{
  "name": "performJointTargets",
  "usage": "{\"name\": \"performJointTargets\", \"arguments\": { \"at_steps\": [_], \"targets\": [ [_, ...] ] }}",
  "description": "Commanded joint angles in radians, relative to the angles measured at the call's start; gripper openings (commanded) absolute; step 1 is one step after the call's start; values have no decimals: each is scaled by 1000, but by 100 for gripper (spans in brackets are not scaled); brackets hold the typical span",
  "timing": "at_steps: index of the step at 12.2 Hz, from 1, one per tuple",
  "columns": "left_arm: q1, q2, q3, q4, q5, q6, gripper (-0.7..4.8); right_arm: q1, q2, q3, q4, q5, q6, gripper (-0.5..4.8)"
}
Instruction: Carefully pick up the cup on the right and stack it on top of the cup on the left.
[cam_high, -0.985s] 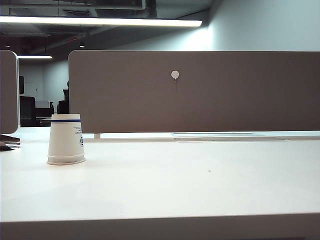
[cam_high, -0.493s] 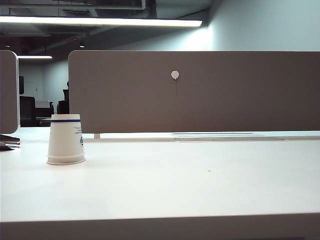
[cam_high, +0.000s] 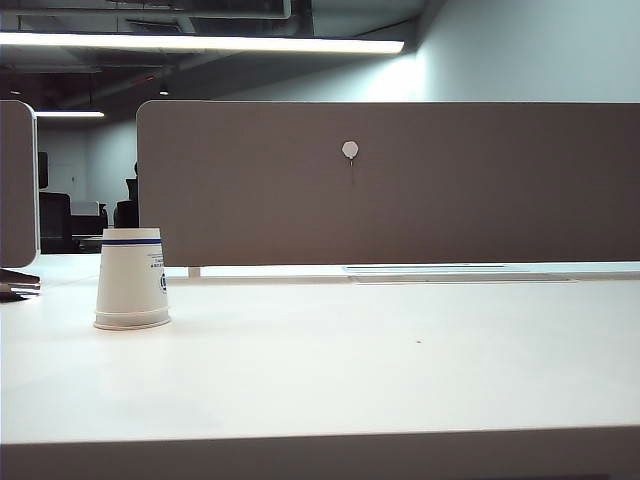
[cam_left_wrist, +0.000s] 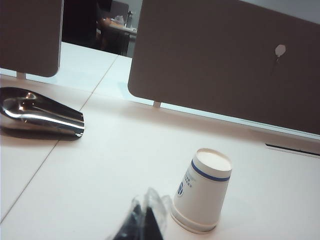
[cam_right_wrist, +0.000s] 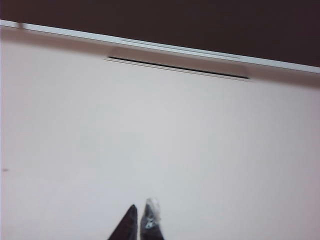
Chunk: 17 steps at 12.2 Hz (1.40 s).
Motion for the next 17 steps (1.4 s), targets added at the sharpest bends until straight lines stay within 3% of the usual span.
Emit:
{"name": "performJointTargets", "arguments": {
  "at_steps": [1, 2, 3, 5, 6, 7, 8, 17],
  "targets": [
    [1, 0, 3, 43, 6, 4, -6, -31, -2, -4, 61, 208, 9, -5],
    [1, 0, 3, 43, 6, 4, -6, -92, -2, -4, 60, 183, 12, -5],
    [1, 0, 3, 42, 8, 4, -6, -297, -2, -4, 60, 65, 12, -5],
    [0, 0, 3, 42, 8, -4, -6, -300, -2, -4, 60, 55, 12, -5],
    [0, 0, 3, 42, 36, -4, -6, -299, -2, -4, 60, -88, 12, -5],
    [0, 0, 3, 42, 53, -4, -6, -299, -2, -4, 60, -116, 12, -5],
    [0, 0, 3, 42, 145, -4, -6, -299, -2, -4, 60, -175, 12, -5],
    [0, 0, 3, 42, 146, -4, -6, -299, -2, -4, 60, -175, 12, -4]
  ]
}}
